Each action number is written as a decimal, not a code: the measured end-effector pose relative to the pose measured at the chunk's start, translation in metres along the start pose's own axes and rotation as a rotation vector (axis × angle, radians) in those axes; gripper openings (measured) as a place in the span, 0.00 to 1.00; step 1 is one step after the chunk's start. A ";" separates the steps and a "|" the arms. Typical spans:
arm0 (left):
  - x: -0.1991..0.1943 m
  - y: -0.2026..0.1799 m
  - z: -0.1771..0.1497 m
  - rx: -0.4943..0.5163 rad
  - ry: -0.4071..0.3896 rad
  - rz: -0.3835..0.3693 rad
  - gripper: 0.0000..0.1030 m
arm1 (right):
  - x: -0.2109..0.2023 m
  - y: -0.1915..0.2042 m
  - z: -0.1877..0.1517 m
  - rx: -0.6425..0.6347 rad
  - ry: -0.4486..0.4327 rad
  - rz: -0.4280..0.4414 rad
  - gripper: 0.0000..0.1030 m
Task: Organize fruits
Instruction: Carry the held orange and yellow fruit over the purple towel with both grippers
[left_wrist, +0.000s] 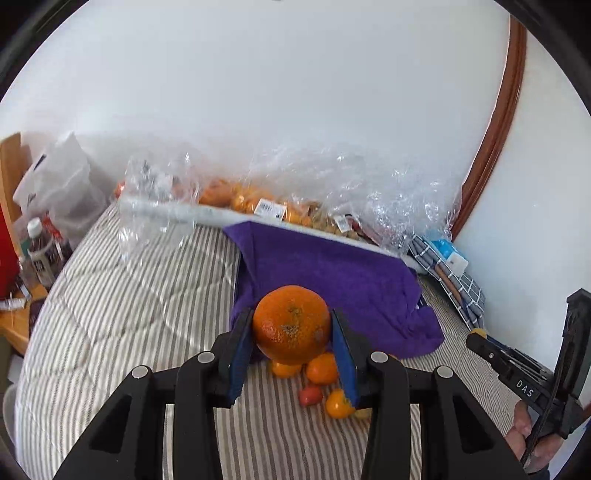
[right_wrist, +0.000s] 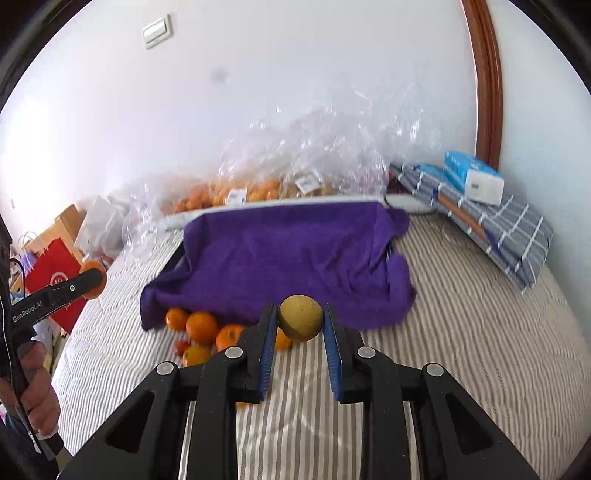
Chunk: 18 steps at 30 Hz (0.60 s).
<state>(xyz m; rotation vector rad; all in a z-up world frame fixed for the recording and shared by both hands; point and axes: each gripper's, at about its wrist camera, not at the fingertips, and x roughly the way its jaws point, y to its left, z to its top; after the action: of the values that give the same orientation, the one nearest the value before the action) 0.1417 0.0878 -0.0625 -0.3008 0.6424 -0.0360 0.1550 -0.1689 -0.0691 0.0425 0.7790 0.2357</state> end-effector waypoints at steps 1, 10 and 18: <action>0.003 -0.002 0.007 0.004 0.000 0.003 0.38 | 0.001 0.000 0.007 0.000 -0.009 -0.002 0.24; 0.049 -0.015 0.056 0.036 -0.011 0.029 0.38 | 0.032 -0.015 0.059 0.026 -0.065 -0.025 0.24; 0.115 -0.017 0.066 0.009 0.057 0.020 0.38 | 0.083 -0.038 0.077 0.072 -0.046 -0.036 0.24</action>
<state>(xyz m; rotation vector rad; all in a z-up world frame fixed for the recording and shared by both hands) 0.2741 0.0747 -0.0752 -0.2852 0.7020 -0.0287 0.2735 -0.1833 -0.0768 0.1014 0.7415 0.1723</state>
